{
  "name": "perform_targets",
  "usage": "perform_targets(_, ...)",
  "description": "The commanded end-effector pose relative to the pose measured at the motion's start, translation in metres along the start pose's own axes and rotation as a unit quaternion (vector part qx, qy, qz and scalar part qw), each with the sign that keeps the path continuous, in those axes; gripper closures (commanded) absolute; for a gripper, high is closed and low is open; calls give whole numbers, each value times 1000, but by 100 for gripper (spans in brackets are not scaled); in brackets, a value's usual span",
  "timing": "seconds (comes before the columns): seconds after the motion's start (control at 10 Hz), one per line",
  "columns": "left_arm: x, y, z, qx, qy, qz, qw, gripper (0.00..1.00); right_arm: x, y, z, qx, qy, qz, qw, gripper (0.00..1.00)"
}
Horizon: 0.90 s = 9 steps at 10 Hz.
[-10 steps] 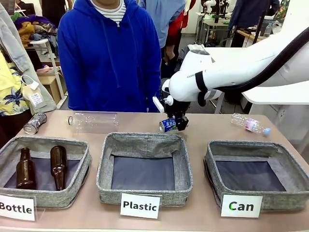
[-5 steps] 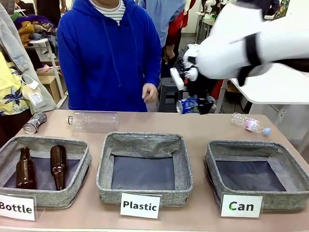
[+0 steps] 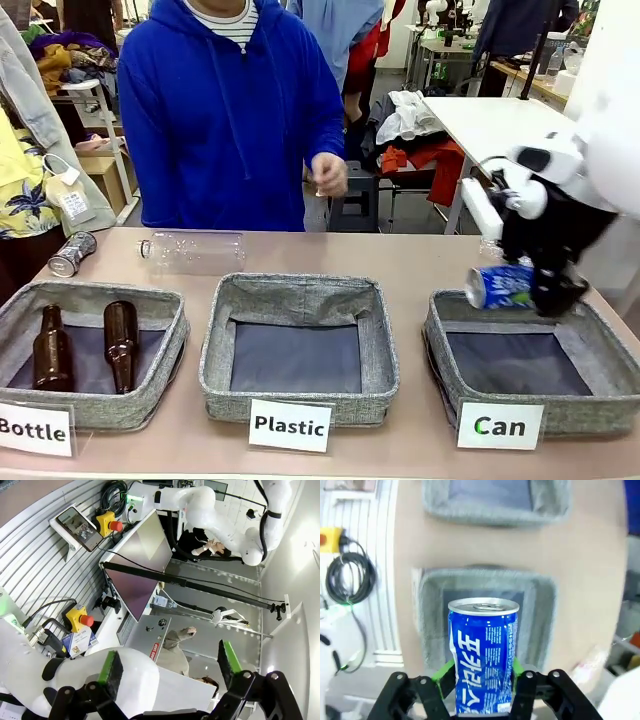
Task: Sort the can waste into the basket.
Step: Pick up the can waste from the table and place it in the right Fabric basket.
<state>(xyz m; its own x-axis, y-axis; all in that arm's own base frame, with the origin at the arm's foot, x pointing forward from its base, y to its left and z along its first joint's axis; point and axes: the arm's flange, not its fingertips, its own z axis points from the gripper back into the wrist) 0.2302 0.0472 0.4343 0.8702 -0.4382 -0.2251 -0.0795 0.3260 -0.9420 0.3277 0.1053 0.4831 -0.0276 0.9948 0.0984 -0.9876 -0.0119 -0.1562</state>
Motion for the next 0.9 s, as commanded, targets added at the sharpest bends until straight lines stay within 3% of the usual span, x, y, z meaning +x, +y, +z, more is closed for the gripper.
perform_targets(0.0,0,-2,1,-8,-1,-8,1000,0,-24,-6,-7,14,22,-75,997,100)
perform_targets(0.3,0,-2,1,-8,-1,-8,1000,0,-32,-13,-9,24,20,-68,997,100)
perform_targets(0.4,0,-2,1,-8,-1,-8,1000,0,-32,-15,-9,20,13,-70,997,18)
perform_targets(0.5,0,-2,1,-8,-1,-8,1000,0,-33,-18,-11,23,13,-72,997,5)
perform_targets(0.6,0,-2,1,-8,-1,-8,1000,0,-34,-19,-12,22,11,-72,997,0)
perform_targets(0.8,0,-2,1,-8,-1,-8,1000,0,-38,-19,-13,1,-9,-87,996,0)
